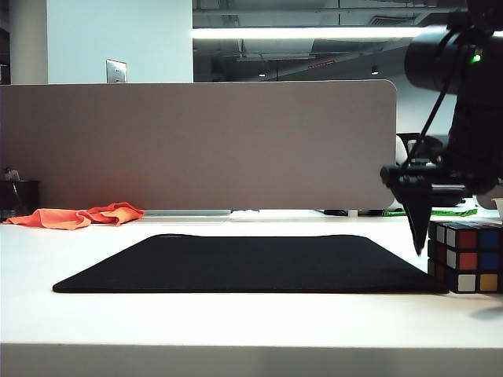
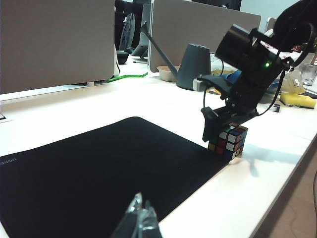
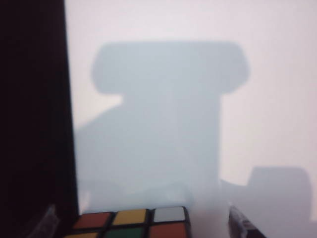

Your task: Pick up the cube on the right side of the mouse pad, then place it in the center of the mouse pad.

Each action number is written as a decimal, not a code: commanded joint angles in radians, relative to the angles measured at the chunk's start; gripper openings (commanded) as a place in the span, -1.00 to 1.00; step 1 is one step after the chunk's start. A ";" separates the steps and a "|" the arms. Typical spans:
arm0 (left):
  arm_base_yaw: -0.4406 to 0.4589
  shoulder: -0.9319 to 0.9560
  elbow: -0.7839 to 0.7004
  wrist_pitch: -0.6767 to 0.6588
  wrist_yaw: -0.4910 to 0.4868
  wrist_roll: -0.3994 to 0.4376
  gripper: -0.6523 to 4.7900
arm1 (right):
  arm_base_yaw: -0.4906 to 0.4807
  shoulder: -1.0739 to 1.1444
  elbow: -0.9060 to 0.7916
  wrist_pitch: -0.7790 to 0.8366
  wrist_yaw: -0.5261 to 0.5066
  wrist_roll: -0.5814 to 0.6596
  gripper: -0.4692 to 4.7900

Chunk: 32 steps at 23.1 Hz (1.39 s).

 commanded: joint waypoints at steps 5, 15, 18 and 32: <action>0.000 0.001 0.004 0.013 0.005 -0.003 -0.78 | 0.001 0.026 0.003 0.002 -0.001 0.005 1.00; 0.000 0.001 0.004 0.012 0.004 -0.003 -0.78 | 0.001 0.026 0.003 -0.007 -0.047 0.005 0.88; 0.000 0.001 0.004 0.012 0.004 -0.003 -0.78 | 0.001 0.026 0.003 -0.008 -0.047 0.005 0.82; 0.000 0.001 0.004 0.013 0.004 -0.003 -0.78 | 0.001 0.026 0.003 -0.030 -0.046 0.005 0.17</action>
